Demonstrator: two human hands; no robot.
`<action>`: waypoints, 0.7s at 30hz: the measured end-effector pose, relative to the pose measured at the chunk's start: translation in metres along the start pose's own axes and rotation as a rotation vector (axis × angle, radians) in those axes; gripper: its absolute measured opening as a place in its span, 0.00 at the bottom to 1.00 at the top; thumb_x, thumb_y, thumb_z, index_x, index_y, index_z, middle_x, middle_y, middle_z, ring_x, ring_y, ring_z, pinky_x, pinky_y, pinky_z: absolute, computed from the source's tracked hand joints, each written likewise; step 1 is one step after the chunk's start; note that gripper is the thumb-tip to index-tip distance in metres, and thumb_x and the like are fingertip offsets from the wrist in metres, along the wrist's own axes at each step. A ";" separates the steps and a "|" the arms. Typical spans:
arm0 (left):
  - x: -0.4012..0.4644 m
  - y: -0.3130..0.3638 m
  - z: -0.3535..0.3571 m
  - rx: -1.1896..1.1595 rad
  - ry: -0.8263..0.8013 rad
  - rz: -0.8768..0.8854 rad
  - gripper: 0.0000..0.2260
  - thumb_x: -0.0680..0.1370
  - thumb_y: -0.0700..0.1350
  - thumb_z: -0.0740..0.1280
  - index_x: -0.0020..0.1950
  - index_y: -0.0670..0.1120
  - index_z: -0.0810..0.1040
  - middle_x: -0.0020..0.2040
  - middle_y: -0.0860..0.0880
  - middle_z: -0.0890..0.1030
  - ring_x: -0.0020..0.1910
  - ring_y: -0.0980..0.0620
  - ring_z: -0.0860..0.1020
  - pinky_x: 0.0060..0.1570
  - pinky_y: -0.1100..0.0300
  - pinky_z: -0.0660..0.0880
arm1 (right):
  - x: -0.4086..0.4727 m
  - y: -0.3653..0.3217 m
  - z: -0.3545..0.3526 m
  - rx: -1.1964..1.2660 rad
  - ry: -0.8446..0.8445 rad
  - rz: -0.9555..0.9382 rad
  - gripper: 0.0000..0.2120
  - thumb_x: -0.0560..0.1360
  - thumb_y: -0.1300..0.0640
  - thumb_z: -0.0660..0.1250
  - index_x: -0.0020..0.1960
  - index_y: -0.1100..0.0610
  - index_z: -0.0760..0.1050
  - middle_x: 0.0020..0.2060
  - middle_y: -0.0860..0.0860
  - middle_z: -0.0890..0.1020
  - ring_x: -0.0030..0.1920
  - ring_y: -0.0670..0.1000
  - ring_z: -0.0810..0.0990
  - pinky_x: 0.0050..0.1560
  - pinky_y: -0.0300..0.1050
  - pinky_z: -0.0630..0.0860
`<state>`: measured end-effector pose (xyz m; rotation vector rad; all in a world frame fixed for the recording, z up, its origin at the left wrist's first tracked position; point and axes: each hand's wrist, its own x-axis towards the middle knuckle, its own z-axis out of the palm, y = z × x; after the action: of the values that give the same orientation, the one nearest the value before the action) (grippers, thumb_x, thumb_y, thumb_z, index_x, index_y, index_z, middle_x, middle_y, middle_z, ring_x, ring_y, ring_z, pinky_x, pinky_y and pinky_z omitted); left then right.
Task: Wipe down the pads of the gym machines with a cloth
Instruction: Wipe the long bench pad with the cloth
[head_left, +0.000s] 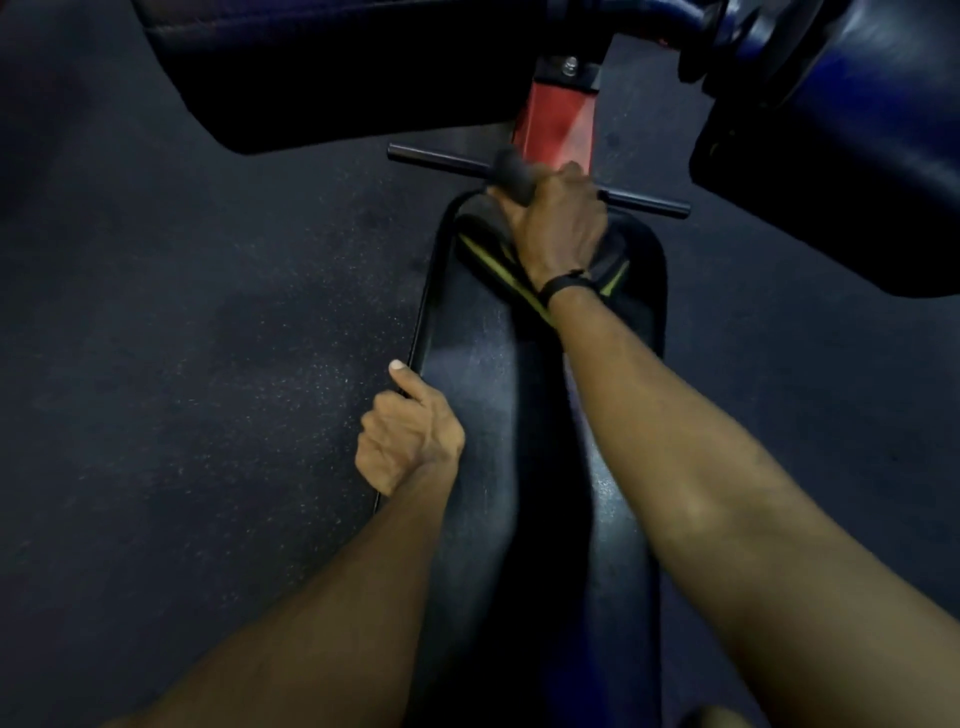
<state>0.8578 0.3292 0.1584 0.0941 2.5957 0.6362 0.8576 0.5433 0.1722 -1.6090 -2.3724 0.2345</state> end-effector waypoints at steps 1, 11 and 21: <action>0.002 0.001 0.000 0.004 -0.001 -0.005 0.32 0.85 0.60 0.45 0.55 0.37 0.80 0.55 0.37 0.81 0.54 0.38 0.79 0.56 0.46 0.70 | 0.004 0.014 -0.003 0.021 0.002 0.048 0.26 0.75 0.33 0.65 0.63 0.52 0.78 0.58 0.56 0.78 0.60 0.60 0.76 0.53 0.53 0.73; 0.001 0.001 -0.001 0.009 0.004 -0.002 0.33 0.85 0.60 0.45 0.53 0.37 0.81 0.53 0.37 0.82 0.53 0.37 0.79 0.53 0.46 0.70 | -0.124 0.077 -0.023 -0.057 0.183 0.301 0.27 0.75 0.33 0.63 0.62 0.52 0.78 0.53 0.57 0.78 0.56 0.61 0.73 0.51 0.56 0.66; 0.004 -0.002 0.004 0.005 0.014 0.002 0.34 0.85 0.61 0.44 0.53 0.36 0.80 0.53 0.36 0.81 0.53 0.36 0.79 0.53 0.45 0.71 | -0.063 0.090 -0.014 0.047 0.045 0.520 0.30 0.80 0.34 0.55 0.77 0.48 0.64 0.72 0.63 0.67 0.68 0.65 0.71 0.63 0.59 0.70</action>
<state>0.8565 0.3297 0.1528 0.0944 2.6113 0.6333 0.9638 0.5182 0.1526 -2.1528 -1.8578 0.3430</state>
